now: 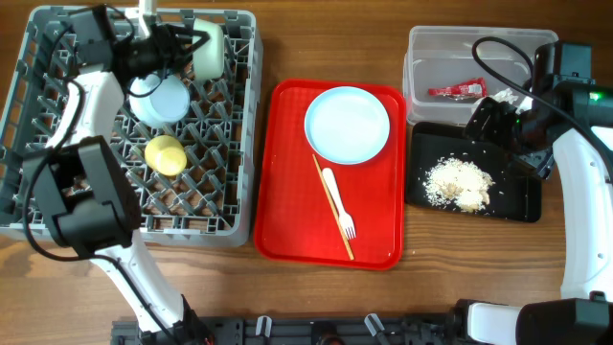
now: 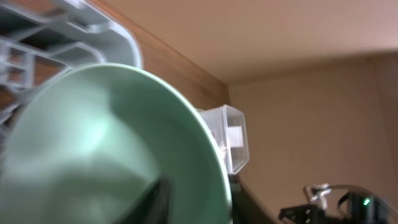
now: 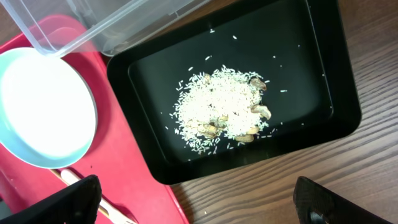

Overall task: Sort waste into correct bins and load items into the dishwasher rack
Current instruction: 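Carry the light-blue bowl with the left gripper into the dish rack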

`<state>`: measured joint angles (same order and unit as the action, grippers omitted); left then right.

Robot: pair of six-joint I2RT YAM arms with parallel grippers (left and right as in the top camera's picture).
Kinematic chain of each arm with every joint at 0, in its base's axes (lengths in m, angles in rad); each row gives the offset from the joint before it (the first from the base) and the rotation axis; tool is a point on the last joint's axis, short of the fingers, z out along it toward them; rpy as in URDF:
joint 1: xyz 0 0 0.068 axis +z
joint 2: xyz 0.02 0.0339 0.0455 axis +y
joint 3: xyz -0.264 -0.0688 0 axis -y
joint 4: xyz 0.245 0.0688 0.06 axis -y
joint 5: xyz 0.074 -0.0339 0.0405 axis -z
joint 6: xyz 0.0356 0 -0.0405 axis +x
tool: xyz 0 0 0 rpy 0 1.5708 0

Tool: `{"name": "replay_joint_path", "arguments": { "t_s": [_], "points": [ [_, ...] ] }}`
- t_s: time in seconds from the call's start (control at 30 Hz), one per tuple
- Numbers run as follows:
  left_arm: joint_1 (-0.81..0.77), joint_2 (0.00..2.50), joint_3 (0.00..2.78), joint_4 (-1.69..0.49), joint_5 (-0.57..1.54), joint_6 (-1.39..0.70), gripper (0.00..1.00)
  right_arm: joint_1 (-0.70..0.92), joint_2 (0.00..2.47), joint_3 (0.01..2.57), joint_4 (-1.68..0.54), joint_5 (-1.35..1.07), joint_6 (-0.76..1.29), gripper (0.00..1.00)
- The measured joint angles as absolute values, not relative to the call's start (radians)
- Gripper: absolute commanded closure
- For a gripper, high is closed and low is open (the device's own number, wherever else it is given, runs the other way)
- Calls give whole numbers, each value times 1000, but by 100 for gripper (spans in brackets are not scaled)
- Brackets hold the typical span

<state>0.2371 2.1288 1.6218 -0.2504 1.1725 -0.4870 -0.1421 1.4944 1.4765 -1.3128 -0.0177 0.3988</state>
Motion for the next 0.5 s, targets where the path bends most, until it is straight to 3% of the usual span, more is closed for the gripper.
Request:
{"name": "replay_joint_path", "arguments": {
  "t_s": [0.27,0.33,0.43,0.5],
  "points": [
    [309,2138,1622,-284,1164,-485,36,-142,1494,1477,-1314,-18,399,0],
    [323,2138,1622,-285,1163,-488,23,-142,1494,1477,-1316,-18,399,0],
    [337,2138,1622,-285,1161,-490,16,-142,1494,1477,-1320,-18,399,0],
    [345,2137,1622,-283,1161,-492,0,-142,1494,1477,-1320,-18,399,0]
  ]
}}
